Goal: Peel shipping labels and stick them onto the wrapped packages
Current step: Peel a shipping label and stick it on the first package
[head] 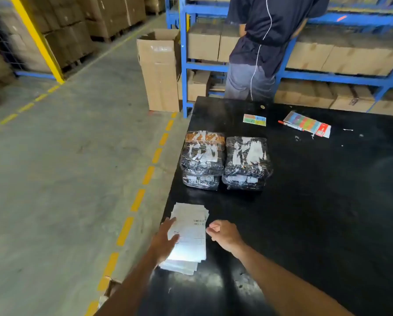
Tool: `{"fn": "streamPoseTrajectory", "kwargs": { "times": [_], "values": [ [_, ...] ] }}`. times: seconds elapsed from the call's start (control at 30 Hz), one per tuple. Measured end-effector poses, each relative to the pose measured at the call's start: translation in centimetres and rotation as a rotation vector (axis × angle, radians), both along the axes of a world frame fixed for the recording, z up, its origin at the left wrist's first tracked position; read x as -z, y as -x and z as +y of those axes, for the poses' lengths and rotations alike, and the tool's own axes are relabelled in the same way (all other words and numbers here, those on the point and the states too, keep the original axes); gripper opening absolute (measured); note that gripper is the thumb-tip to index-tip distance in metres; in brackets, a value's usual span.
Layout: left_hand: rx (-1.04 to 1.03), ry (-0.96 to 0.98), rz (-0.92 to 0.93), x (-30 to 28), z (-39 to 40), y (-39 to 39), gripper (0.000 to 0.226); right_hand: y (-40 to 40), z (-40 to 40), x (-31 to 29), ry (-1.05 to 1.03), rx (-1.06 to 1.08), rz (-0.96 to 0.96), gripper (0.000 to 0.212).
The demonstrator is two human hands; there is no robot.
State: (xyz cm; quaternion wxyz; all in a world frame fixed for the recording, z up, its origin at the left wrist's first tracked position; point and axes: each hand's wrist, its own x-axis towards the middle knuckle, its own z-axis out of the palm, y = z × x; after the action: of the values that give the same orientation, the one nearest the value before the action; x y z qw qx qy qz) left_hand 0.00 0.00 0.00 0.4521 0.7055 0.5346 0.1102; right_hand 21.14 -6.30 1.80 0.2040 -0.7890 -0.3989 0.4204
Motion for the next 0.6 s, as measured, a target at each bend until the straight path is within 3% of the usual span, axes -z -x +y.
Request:
{"fn": "streamPoseTrajectory", "kwargs": {
  "times": [0.1,0.23,0.33,0.5,0.6],
  "values": [
    [0.106,-0.064,0.023,2.4,0.2,0.6,0.064,1.4,1.6,0.9,-0.008,0.109,0.029,0.016],
    [0.099,-0.048,-0.021,4.3,0.4,0.7,0.07,3.0,3.1,0.6,0.045,0.269,0.031,0.036],
    [0.075,-0.041,-0.034,4.8,0.8,0.7,0.07,3.3,3.5,1.0,0.08,0.354,0.024,0.039],
    [0.024,-0.048,-0.043,5.2,0.7,0.8,0.05,2.4,3.3,0.9,0.069,0.337,0.026,0.024],
    [-0.017,-0.072,-0.027,5.1,0.5,0.6,0.051,1.6,3.2,0.7,0.047,0.327,0.023,0.02]
  ]
}}
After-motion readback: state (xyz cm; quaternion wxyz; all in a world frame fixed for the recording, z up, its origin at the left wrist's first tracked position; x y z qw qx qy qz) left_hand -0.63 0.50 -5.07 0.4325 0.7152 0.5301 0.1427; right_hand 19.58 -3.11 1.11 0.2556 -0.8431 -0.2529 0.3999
